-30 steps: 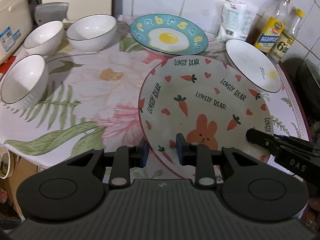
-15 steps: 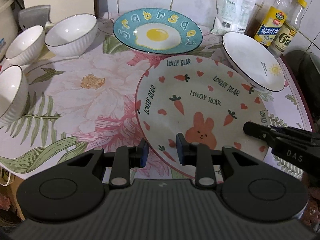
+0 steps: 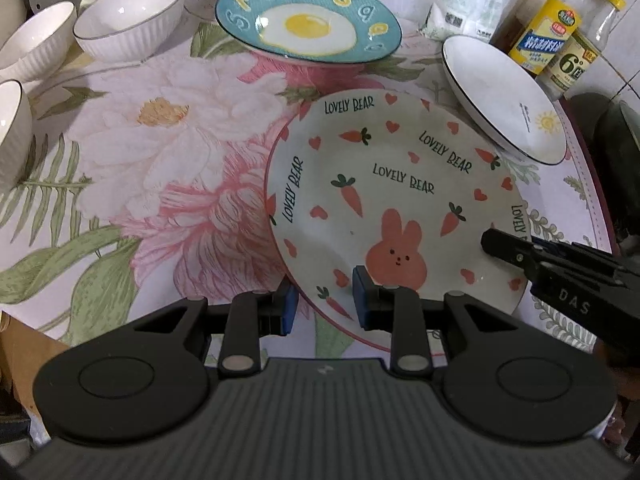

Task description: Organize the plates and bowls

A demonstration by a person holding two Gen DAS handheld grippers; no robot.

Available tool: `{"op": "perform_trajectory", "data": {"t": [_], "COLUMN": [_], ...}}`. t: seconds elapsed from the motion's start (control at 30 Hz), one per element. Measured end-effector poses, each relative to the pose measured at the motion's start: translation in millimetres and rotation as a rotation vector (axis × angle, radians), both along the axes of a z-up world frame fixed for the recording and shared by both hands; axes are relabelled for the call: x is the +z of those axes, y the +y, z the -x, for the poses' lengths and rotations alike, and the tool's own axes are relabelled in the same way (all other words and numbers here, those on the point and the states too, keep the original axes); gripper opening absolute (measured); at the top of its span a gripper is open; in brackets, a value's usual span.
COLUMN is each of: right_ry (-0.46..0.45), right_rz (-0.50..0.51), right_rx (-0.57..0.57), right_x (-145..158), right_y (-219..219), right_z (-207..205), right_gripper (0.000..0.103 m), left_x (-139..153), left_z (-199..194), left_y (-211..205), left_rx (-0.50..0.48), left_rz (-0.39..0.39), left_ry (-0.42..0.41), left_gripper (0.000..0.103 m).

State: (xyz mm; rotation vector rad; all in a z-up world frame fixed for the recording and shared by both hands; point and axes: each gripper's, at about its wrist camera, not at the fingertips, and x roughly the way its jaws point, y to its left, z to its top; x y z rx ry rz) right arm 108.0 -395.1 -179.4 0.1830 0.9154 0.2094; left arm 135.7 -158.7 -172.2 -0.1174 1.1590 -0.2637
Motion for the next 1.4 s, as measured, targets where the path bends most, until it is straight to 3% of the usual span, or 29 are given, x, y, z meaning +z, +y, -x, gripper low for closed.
{"op": "perform_trajectory", "data": {"t": [0.2, 0.43, 0.6, 0.77, 1.13, 1.4], "right_ry": [0.01, -0.021, -0.087, -0.158, -0.275, -0.308], "right_rz": [0.011, 0.087, 0.109, 0.074, 0.026, -0.017], "right_rx": [-0.01, 0.026, 0.059, 0.071, 0.032, -0.031], "right_x": [-5, -1, 13, 34, 70, 70], "right_y": [-3, 5, 2, -15, -59, -89], "right_z": [0, 5, 22, 38, 49, 33], "right_gripper": [0.025, 0.029, 0.043, 0.062, 0.07, 0.073], "left_x": [-7, -2, 14, 35, 78, 89], "left_z": [0, 0, 12, 23, 21, 3], "left_y": [-2, -14, -28, -37, -68, -92], "left_rx": [0.018, -0.009, -0.086, -0.139, -0.227, -0.253], "left_rz": [0.008, -0.068, -0.158, -0.154, -0.18, -0.138], "left_ry": [0.044, 0.045, 0.014, 0.0, -0.115, -0.216], "left_gripper": [0.027, 0.033, 0.045, 0.05, 0.057, 0.067]}}
